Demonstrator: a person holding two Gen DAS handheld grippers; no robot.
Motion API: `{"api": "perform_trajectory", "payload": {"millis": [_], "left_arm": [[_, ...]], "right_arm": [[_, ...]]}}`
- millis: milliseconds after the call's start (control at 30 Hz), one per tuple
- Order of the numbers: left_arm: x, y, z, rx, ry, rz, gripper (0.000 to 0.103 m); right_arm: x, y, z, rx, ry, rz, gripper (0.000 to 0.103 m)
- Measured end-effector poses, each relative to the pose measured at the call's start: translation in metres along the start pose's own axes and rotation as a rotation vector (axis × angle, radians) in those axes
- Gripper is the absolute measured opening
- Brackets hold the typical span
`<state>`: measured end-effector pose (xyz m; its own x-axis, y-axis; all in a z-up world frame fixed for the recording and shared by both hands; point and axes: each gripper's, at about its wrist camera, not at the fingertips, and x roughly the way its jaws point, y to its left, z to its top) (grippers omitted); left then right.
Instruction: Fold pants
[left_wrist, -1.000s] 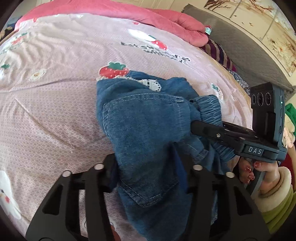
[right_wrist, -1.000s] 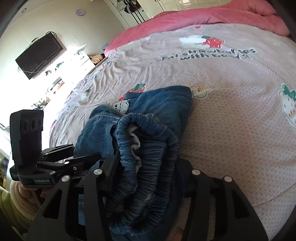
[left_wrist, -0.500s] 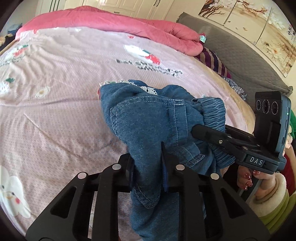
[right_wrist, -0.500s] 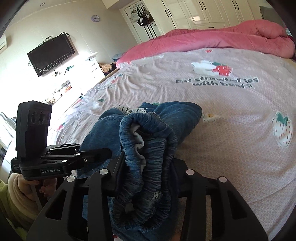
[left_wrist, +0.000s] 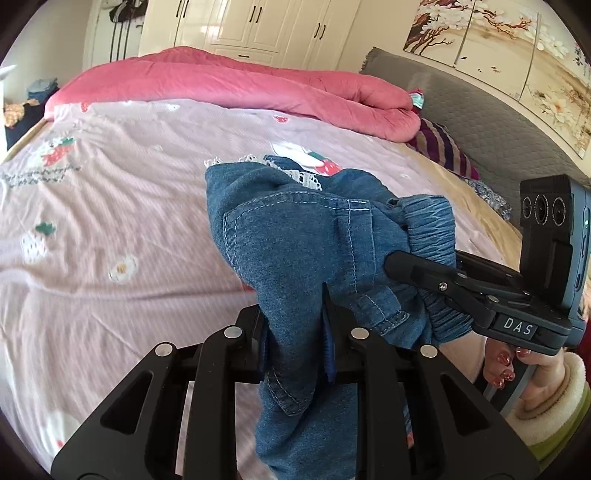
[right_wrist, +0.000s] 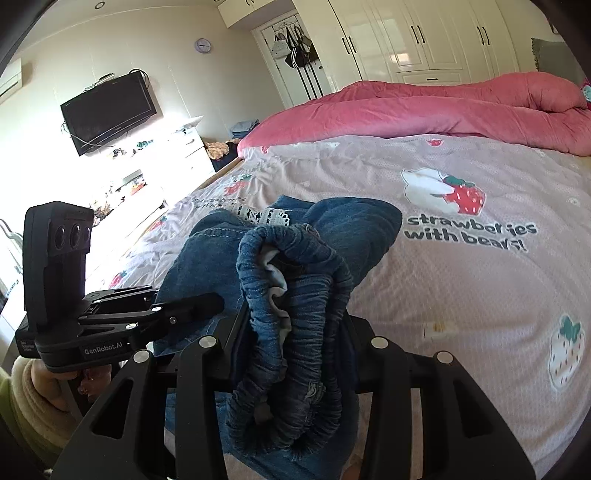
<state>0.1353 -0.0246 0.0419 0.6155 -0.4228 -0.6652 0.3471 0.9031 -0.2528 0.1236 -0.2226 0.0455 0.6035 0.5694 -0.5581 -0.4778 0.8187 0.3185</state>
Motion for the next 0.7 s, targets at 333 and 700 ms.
{"api": "perform_trajectory", "payload": {"millis": [333,700], "left_arm": [[0.039,0.021,0.006,-0.016,0.049,0.033,0.014],[0.067,0.036,-0.005,-0.048,0.106,0.035,0.016]], "right_arm": [[0.044,-0.018,0.005,0.041,0.074,-0.025,0.038],[0.073,-0.041,-0.009,0.142,0.161,-0.024,0.04]]}}
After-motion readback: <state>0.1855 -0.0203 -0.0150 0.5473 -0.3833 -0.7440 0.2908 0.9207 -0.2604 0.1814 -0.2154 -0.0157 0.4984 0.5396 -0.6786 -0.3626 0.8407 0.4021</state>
